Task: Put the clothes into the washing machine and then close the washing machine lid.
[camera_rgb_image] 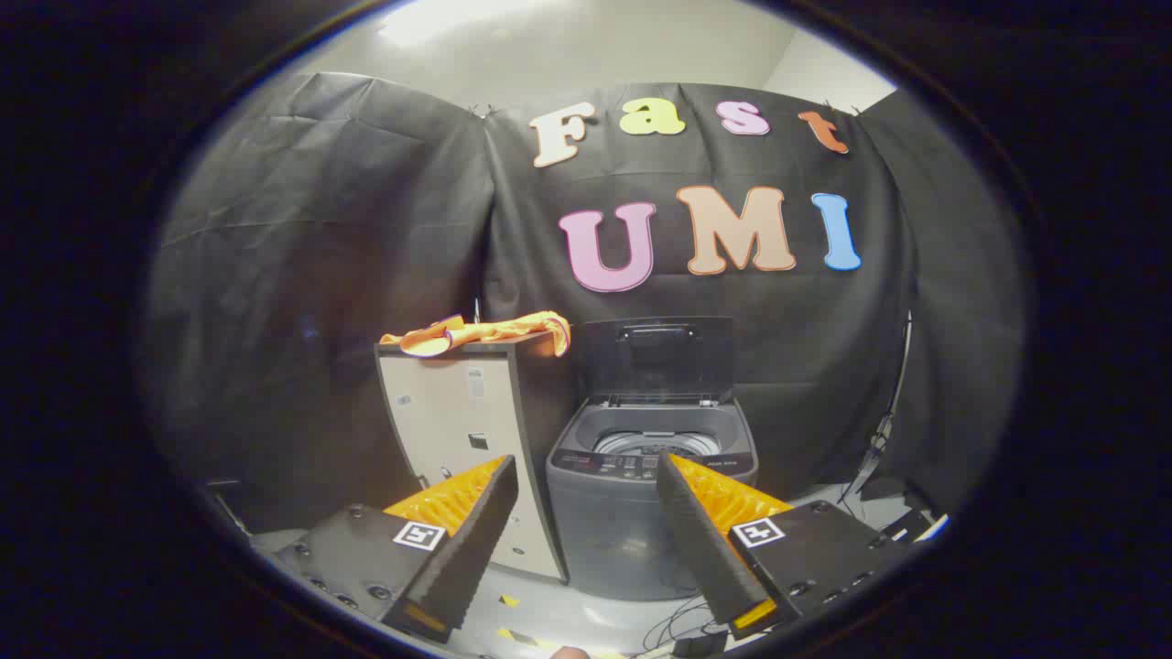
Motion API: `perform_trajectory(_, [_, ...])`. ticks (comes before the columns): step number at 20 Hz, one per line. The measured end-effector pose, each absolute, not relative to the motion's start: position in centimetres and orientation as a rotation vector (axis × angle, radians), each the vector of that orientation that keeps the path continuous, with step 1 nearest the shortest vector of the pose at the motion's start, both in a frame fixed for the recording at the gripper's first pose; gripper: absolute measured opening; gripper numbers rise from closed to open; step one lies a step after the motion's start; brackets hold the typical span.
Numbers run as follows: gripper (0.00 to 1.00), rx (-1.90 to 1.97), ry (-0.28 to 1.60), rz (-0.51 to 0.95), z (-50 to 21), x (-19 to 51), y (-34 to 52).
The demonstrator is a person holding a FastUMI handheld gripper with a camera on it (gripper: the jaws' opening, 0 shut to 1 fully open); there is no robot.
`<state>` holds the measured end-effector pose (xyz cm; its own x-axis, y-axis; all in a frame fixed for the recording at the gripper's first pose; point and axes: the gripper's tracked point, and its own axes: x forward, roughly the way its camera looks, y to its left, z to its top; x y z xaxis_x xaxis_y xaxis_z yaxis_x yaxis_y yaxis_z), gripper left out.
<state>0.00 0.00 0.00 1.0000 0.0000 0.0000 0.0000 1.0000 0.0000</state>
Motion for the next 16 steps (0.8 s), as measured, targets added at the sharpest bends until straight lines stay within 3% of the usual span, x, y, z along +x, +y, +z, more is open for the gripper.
perform_trajectory(16, [0.98, -0.051, 0.047, -0.034, -1.5, 2.2, 2.2])
